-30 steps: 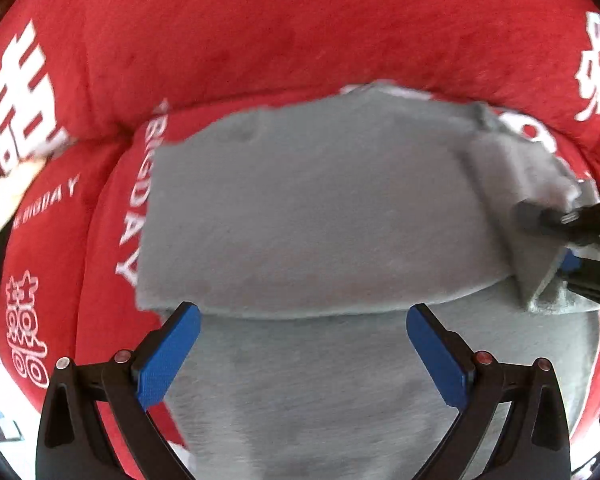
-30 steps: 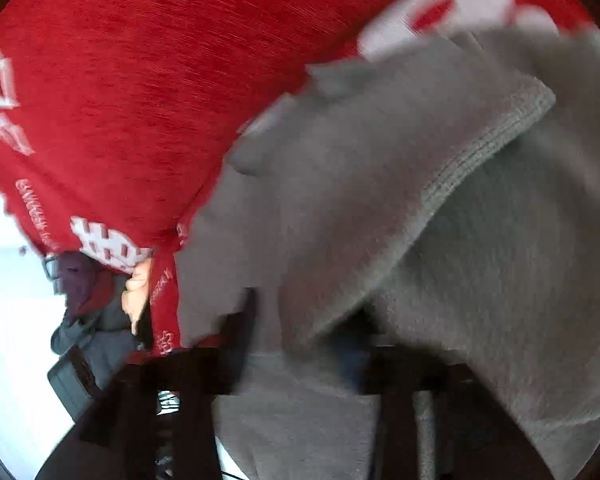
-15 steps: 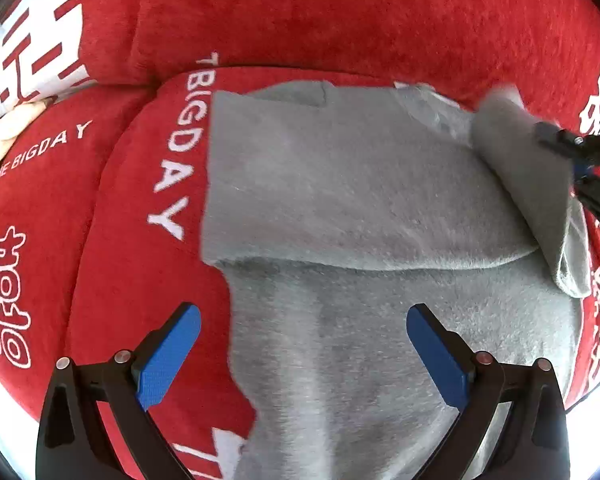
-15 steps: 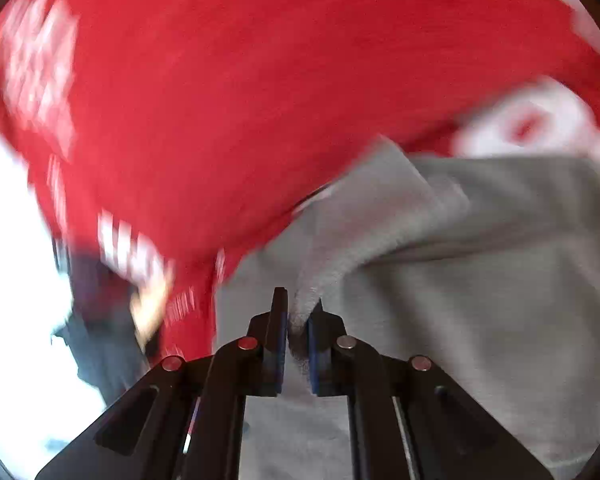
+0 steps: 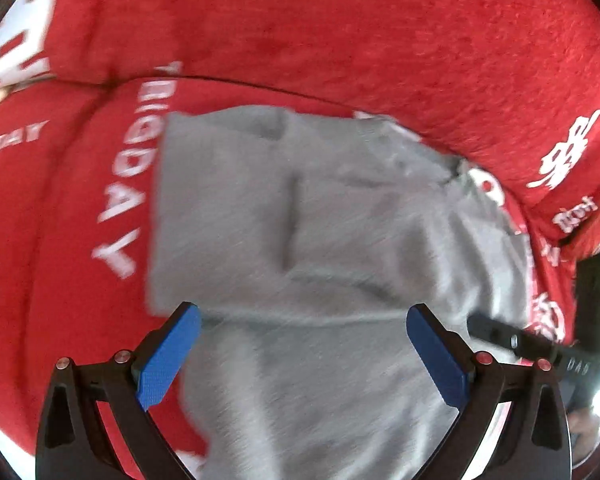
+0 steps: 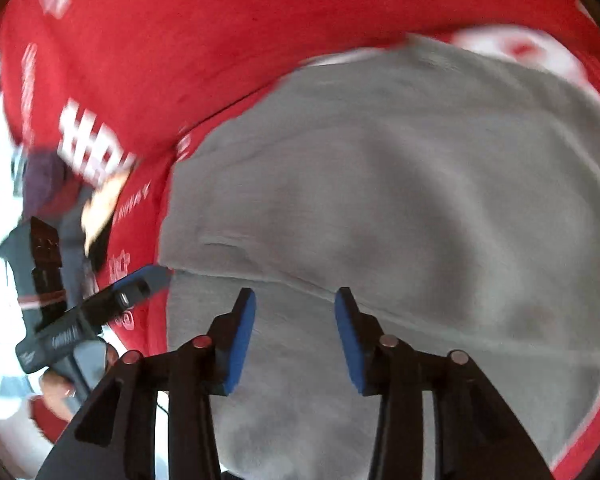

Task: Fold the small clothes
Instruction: 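Grasp the folded sleeve cuff with the left tool, straighten it, release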

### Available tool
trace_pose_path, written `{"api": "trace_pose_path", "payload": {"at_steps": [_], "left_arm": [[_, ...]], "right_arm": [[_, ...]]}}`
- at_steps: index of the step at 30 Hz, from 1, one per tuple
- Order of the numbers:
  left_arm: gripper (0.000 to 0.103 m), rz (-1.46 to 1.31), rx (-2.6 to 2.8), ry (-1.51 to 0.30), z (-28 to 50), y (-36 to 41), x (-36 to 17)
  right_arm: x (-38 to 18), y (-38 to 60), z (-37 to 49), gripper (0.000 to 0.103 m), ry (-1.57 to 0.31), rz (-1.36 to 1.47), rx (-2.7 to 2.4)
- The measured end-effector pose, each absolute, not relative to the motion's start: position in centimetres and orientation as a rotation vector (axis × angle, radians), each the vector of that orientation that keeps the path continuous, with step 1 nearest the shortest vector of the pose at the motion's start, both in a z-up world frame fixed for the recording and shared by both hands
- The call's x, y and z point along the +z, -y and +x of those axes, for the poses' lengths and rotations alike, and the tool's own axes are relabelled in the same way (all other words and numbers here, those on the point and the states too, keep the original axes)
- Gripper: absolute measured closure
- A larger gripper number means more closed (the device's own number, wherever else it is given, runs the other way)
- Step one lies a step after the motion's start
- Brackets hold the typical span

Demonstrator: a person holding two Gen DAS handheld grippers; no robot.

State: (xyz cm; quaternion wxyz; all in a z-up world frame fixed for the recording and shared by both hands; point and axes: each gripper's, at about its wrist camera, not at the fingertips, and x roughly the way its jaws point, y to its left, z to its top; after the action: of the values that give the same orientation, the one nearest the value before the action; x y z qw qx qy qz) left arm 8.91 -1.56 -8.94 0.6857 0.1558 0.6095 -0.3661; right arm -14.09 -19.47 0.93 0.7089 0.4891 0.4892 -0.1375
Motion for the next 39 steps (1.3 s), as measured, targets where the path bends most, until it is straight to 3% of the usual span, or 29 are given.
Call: {"api": "trace_pose_path", "payload": {"at_steps": [7, 10, 12, 14, 17, 22, 24, 25, 26, 33, 36, 37, 38, 39], "left_arm": [[0.0, 0.372, -0.84, -1.444, 10.0, 5.8, -11.4], [0.01, 0.395, -0.837, -1.442, 9.9, 5.9, -11.3], [0.03, 0.395, -0.855, -1.444, 9.7, 5.9, -11.1], [0.042, 0.415, -0.854, -1.453, 9.4, 6.1, -11.1], [0.08, 0.454, -0.855, -1.439, 9.3, 6.1, -10.9], [0.086, 0.397, -0.885, -1.406, 9.3, 5.4, -8.9], [0.086, 0.391, -0.889, -1.386, 9.2, 5.0, -8.0], [0.086, 0.39, -0.89, -1.383, 9.1, 4.8, -7.7], [0.086, 0.394, -0.89, -1.378, 9.0, 4.5, -7.3], [0.086, 0.474, -0.83, -1.378, 7.6, 3.0, -8.6], [0.086, 0.439, -0.789, -1.397, 8.3, 1.7, -9.1], [0.086, 0.435, -0.785, -1.396, 8.5, 1.5, -8.9], [0.086, 0.441, -0.783, -1.391, 8.7, 1.4, -8.7], [0.086, 0.449, -0.78, -1.389, 8.8, 1.3, -8.5]], "right_arm": [[-0.7, 21.9, -24.2, 0.053, -0.885, 1.414, -0.496], [-1.3, 22.4, -27.2, 0.053, -0.814, 1.489, -0.551], [-2.1, 22.5, -28.8, 0.053, -0.763, 1.549, -0.553], [-2.7, 22.6, -29.4, 0.053, -0.722, 1.596, -0.554], [-3.2, 23.0, -29.9, 0.053, -0.647, 1.65, -0.557], [-4.0, 23.7, -30.3, 0.053, -0.537, 1.736, -0.587], [-3.9, 24.0, -30.6, 0.069, -0.5, 1.745, -0.625], [-3.6, 24.4, -30.7, 0.091, -0.513, 1.717, -0.655], [-3.2, 24.9, -30.7, 0.095, -0.534, 1.681, -0.671], [-0.6, 27.2, -29.6, 0.095, -0.698, 1.422, -0.645], [-2.5, 26.5, -30.0, 0.09, -0.803, 1.464, -0.617], [-2.4, 25.8, -30.1, 0.077, -0.809, 1.466, -0.584], [-2.0, 25.5, -30.3, 0.055, -0.811, 1.454, -0.573], [-1.2, 25.1, -30.6, 0.046, -0.797, 1.435, -0.558]]}}
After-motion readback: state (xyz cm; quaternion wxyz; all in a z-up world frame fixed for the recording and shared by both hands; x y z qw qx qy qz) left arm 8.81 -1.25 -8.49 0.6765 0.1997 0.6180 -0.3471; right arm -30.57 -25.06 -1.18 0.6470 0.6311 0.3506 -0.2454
